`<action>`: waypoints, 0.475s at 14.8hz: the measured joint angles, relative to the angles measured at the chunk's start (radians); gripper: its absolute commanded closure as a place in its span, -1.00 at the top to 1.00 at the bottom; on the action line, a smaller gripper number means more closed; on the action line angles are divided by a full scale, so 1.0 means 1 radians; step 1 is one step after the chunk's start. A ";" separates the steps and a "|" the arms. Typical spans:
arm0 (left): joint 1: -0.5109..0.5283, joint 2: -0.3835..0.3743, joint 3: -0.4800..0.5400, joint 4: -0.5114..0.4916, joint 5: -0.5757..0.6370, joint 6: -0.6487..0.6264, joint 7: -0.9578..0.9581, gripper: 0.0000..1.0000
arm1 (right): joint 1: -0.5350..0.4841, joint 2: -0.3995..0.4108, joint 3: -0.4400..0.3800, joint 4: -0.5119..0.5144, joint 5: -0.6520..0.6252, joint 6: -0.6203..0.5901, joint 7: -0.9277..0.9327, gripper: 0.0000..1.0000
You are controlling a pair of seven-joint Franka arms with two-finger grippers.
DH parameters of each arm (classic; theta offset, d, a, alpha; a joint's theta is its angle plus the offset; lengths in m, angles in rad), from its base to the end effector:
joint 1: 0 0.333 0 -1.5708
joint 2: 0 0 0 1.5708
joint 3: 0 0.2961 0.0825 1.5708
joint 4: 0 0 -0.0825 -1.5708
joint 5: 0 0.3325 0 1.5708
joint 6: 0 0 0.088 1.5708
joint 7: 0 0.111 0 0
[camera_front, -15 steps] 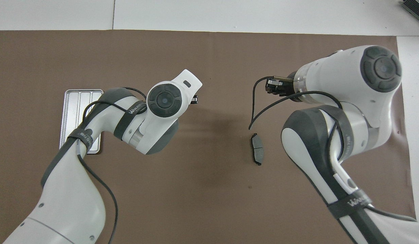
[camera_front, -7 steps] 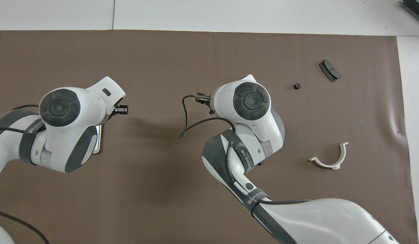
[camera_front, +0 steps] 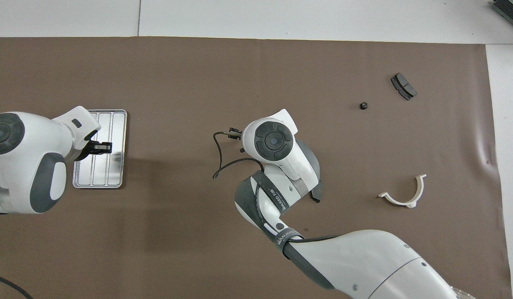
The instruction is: Pick bearing gear from pile to tray
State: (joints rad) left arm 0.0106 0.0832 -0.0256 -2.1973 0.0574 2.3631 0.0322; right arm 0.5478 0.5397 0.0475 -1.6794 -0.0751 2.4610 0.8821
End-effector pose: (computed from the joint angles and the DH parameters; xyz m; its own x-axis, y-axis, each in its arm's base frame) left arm 0.5096 -0.0067 0.3638 0.9929 -0.0876 0.0804 -0.0843 -0.9955 -0.0440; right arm 0.5404 0.3609 0.3232 0.9509 -0.2519 0.1797 -0.2239 -0.9610 -0.1625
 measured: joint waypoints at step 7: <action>0.068 0.000 0.000 -0.080 -0.061 0.059 0.075 1.00 | -0.156 -0.146 -0.026 0.002 -0.010 -0.142 -0.114 1.00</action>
State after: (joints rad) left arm 0.0784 0.0836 -0.0257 -2.2770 -0.0039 2.4218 0.1071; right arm 0.3920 0.3942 0.0213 -1.6773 -0.0849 2.3187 0.7683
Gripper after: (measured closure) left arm 0.599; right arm 0.000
